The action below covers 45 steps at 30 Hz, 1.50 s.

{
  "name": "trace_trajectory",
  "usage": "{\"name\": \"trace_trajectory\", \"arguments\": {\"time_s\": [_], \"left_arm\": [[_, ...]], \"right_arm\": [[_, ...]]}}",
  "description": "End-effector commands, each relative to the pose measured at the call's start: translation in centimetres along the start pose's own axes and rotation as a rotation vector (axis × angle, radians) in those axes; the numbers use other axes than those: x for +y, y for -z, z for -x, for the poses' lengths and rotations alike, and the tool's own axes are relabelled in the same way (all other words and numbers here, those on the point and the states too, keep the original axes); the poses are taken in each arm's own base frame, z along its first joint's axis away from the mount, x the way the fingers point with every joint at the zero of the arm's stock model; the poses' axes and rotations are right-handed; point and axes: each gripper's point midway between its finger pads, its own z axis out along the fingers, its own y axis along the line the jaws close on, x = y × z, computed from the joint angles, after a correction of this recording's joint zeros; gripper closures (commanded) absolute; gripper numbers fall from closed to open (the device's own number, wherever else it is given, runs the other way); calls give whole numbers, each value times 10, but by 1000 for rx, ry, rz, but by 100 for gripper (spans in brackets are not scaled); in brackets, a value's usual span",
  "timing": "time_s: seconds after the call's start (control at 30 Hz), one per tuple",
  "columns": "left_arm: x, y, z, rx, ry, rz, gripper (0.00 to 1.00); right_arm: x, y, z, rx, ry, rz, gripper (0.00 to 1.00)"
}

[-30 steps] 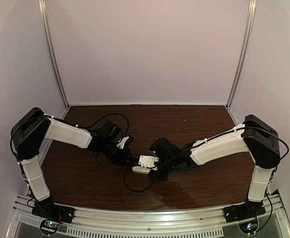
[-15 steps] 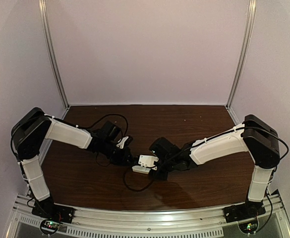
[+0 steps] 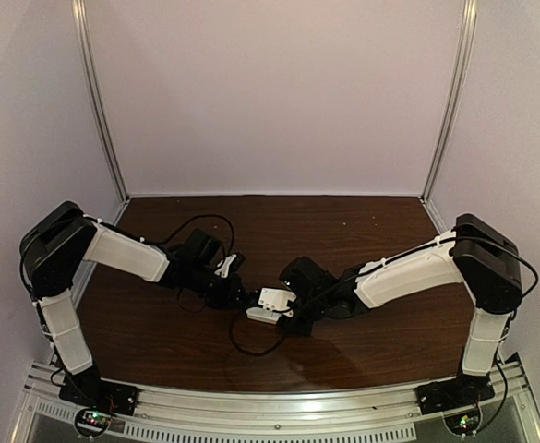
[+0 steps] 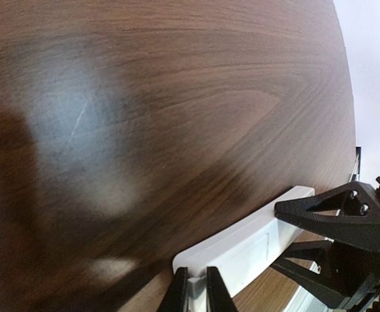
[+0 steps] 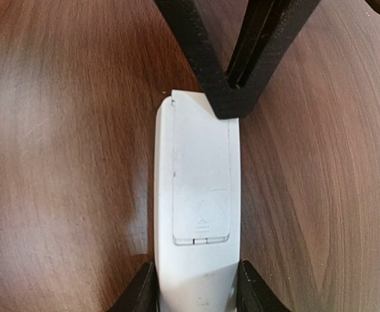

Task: Load the batteries into the remote control
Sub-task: Press the battery cover on the remote control without the battery cover, then press the battery cover onto the remote control without the battery cover.

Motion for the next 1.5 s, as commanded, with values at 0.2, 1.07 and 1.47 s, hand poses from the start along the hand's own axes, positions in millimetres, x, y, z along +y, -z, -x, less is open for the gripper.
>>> {"name": "trace_trajectory", "arguments": {"time_s": [0.2, 1.07, 1.47], "left_arm": [[-31, -31, -50, 137, -85, -163, 100], [-16, -10, -14, 52, -135, -55, 56], [-15, 19, 12, -52, -144, -48, 45]], "right_arm": [[-10, -14, -6, -19, 0, -82, 100], [-4, -14, -23, 40, 11, -52, 100], [-4, -7, -18, 19, -11, -48, 39]]}}
